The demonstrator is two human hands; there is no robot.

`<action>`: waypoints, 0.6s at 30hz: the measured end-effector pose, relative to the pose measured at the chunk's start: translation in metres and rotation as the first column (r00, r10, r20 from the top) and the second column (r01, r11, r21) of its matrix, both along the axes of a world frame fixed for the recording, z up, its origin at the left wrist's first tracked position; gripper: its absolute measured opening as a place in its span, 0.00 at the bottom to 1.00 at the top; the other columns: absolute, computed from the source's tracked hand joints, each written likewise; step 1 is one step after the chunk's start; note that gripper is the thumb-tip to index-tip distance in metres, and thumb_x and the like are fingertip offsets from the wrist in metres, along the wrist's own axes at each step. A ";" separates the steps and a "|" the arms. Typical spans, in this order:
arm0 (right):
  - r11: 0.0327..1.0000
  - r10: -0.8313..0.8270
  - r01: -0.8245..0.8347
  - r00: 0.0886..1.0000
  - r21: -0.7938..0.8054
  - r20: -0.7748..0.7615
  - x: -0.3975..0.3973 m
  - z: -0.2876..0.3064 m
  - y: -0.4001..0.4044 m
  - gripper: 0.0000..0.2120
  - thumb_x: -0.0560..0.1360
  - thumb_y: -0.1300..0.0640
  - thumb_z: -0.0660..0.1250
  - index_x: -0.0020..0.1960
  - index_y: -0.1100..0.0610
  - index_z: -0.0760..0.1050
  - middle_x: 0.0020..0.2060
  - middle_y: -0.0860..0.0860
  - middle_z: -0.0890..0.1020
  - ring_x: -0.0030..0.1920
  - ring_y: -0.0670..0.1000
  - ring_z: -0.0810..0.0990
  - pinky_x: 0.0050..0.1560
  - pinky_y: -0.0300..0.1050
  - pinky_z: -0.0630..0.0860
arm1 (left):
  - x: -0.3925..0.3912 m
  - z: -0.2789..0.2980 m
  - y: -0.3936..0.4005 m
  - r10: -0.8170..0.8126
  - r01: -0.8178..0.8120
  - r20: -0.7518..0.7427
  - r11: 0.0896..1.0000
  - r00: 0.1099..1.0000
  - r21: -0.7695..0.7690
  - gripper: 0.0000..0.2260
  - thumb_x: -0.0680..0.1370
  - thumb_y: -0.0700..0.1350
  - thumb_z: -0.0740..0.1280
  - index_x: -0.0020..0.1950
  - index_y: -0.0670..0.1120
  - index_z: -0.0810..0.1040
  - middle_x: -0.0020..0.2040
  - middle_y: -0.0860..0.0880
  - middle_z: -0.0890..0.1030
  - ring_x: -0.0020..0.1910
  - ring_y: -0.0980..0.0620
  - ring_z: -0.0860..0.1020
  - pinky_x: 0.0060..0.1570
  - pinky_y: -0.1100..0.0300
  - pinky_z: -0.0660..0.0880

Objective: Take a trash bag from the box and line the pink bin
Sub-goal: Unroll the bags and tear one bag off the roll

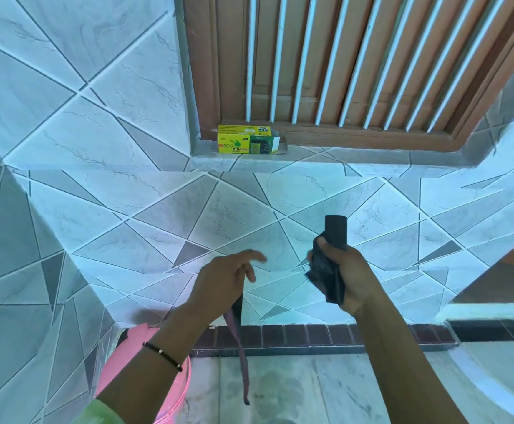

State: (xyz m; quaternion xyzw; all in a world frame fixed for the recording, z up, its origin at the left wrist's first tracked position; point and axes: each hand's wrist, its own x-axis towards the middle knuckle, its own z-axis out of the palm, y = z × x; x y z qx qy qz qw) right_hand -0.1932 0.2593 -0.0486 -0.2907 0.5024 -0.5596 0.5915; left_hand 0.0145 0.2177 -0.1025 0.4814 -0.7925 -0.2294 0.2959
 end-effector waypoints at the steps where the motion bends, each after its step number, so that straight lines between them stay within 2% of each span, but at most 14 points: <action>1: 1.000 0.016 -0.015 1.000 -0.022 0.026 0.001 -0.001 -0.001 0.05 0.75 0.59 0.65 0.45 0.61 0.74 0.37 0.55 0.82 0.31 0.50 0.78 0.33 0.44 0.80 | -0.001 0.001 0.000 -0.001 0.001 0.003 1.000 1.000 0.016 0.16 0.80 0.43 0.55 0.59 0.60 0.74 0.43 0.61 0.81 0.30 0.67 0.74 0.36 0.67 0.69; 3: 0.996 0.068 -0.064 0.995 -0.060 0.079 0.008 -0.003 -0.001 0.07 0.74 0.59 0.65 0.48 0.62 0.75 0.45 0.56 0.83 0.37 0.51 0.80 0.39 0.46 0.81 | -0.007 0.008 0.005 0.000 0.007 -0.069 0.995 0.998 0.098 0.13 0.81 0.53 0.53 0.62 0.59 0.72 0.51 0.60 0.82 0.34 0.68 0.75 0.42 0.63 0.72; 5: 0.988 0.138 -0.130 0.986 -0.079 0.097 0.018 -0.003 0.000 0.06 0.74 0.61 0.65 0.49 0.62 0.75 0.44 0.58 0.82 0.38 0.52 0.82 0.39 0.45 0.81 | -0.017 0.017 0.012 0.027 0.061 -0.252 0.940 0.967 0.336 0.22 0.76 0.65 0.48 0.52 0.58 0.79 0.53 0.56 0.83 0.47 0.62 0.79 0.55 0.58 0.72; 6: 0.984 0.168 -0.161 0.982 -0.081 0.088 0.023 -0.004 0.001 0.06 0.75 0.61 0.64 0.49 0.62 0.75 0.42 0.58 0.81 0.38 0.53 0.82 0.39 0.46 0.81 | -0.021 0.024 0.016 0.058 0.105 -0.313 0.873 0.948 0.477 0.27 0.72 0.68 0.46 0.46 0.57 0.81 0.51 0.53 0.83 0.51 0.55 0.80 0.60 0.56 0.71; 7: 0.980 0.188 -0.182 0.980 -0.080 0.067 0.027 -0.006 0.001 0.06 0.75 0.61 0.64 0.50 0.62 0.75 0.41 0.58 0.81 0.38 0.54 0.83 0.41 0.47 0.81 | -0.024 0.030 0.019 0.093 0.146 -0.355 0.794 0.930 0.590 0.30 0.68 0.71 0.46 0.43 0.54 0.81 0.49 0.50 0.84 0.51 0.50 0.81 0.61 0.53 0.71; 9: 0.974 0.210 -0.208 0.977 -0.084 0.016 0.032 -0.009 0.001 0.10 0.74 0.59 0.65 0.54 0.63 0.75 0.43 0.59 0.82 0.42 0.56 0.83 0.47 0.50 0.81 | -0.027 0.033 0.020 0.150 0.204 -0.423 0.703 0.894 0.682 0.35 0.63 0.74 0.52 0.45 0.48 0.82 0.45 0.46 0.84 0.46 0.46 0.82 0.60 0.48 0.74; 11: 0.968 0.238 -0.238 0.971 -0.083 -0.011 0.033 -0.011 0.001 0.16 0.73 0.57 0.67 0.58 0.64 0.75 0.47 0.61 0.82 0.46 0.59 0.82 0.53 0.53 0.79 | -0.025 0.027 0.016 0.172 0.259 -0.476 0.659 0.862 0.706 0.36 0.62 0.75 0.59 0.51 0.47 0.82 0.49 0.45 0.85 0.48 0.45 0.83 0.62 0.46 0.74; 12: 0.964 0.253 -0.254 0.967 -0.077 -0.023 0.033 -0.011 0.002 0.18 0.73 0.55 0.68 0.58 0.65 0.75 0.48 0.61 0.82 0.48 0.59 0.82 0.54 0.54 0.79 | -0.023 0.023 0.014 0.172 0.311 -0.505 0.609 0.846 0.730 0.35 0.63 0.74 0.60 0.53 0.48 0.82 0.51 0.45 0.85 0.51 0.45 0.83 0.62 0.46 0.74; 14: 0.963 0.260 -0.263 0.964 -0.059 -0.047 0.033 -0.012 0.004 0.18 0.71 0.53 0.69 0.56 0.64 0.77 0.48 0.61 0.83 0.47 0.58 0.82 0.52 0.51 0.79 | -0.021 0.019 0.014 0.181 0.408 -0.552 0.500 0.814 0.764 0.34 0.67 0.73 0.58 0.55 0.47 0.81 0.54 0.45 0.84 0.55 0.45 0.81 0.62 0.49 0.73; 15: 0.966 0.251 -0.255 0.966 -0.050 -0.061 0.033 -0.014 0.004 0.17 0.71 0.53 0.68 0.55 0.64 0.77 0.47 0.60 0.83 0.47 0.58 0.82 0.51 0.50 0.79 | -0.020 0.017 0.016 0.183 0.428 -0.568 0.486 0.802 0.762 0.33 0.68 0.71 0.60 0.56 0.46 0.81 0.54 0.43 0.84 0.55 0.43 0.81 0.61 0.48 0.74; 16: 0.970 0.234 -0.238 0.969 -0.043 -0.079 0.033 -0.015 0.004 0.16 0.72 0.54 0.68 0.55 0.63 0.78 0.47 0.60 0.84 0.46 0.58 0.83 0.50 0.50 0.80 | -0.019 0.017 0.016 0.204 0.428 -0.589 0.511 0.782 0.746 0.31 0.68 0.68 0.65 0.55 0.43 0.81 0.54 0.42 0.83 0.54 0.41 0.81 0.61 0.47 0.74; 18: 0.982 0.182 -0.186 0.977 -0.029 -0.108 0.033 -0.018 0.004 0.13 0.74 0.55 0.67 0.54 0.62 0.79 0.46 0.58 0.85 0.46 0.57 0.83 0.52 0.51 0.80 | -0.019 0.019 0.016 0.291 0.342 -0.617 0.625 0.731 0.701 0.23 0.67 0.59 0.72 0.51 0.41 0.81 0.52 0.38 0.83 0.50 0.39 0.82 0.60 0.42 0.75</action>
